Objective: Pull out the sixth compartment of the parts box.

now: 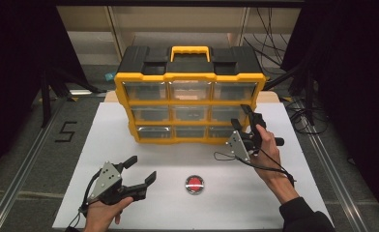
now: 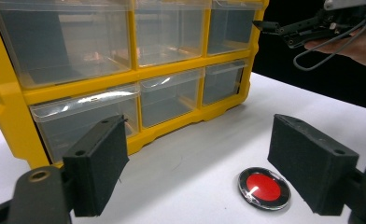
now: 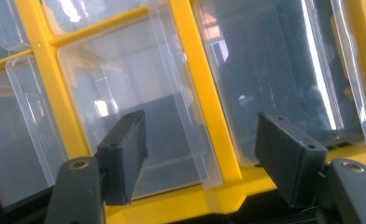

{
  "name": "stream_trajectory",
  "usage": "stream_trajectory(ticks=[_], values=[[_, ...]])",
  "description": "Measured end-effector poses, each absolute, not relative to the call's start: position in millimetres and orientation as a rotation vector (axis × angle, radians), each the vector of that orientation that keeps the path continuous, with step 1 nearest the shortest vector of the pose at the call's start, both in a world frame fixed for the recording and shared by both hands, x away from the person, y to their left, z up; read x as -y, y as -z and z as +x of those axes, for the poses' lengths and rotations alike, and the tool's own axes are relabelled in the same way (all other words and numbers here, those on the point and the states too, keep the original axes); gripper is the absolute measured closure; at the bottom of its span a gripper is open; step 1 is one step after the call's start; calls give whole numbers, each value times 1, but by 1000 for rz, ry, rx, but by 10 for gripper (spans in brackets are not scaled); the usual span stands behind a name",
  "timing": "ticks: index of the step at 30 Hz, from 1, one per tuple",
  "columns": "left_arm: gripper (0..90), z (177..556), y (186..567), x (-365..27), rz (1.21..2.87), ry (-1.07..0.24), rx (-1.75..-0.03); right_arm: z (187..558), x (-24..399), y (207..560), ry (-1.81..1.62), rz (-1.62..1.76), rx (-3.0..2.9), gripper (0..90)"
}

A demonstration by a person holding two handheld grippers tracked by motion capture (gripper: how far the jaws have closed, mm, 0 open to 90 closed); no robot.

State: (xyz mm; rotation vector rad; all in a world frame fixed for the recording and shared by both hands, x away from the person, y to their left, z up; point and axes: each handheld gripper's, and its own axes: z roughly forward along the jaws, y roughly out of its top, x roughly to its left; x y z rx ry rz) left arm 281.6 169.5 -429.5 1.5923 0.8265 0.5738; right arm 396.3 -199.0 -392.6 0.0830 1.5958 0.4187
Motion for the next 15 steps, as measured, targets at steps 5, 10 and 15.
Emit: stream_trajectory(ticks=[5, 10, 15], values=[[193, 282, 430, -170, 1593, -573, -826, 399, 195, 394, -387, 52, -1594, 383], [193, 282, 430, -170, 1592, -573, -827, 401, 195, 394, -361, 24, -1587, 412], [193, 282, 430, -169, 1589, -570, -825, 402, 195, 391, -303, -31, -1580, 449]])
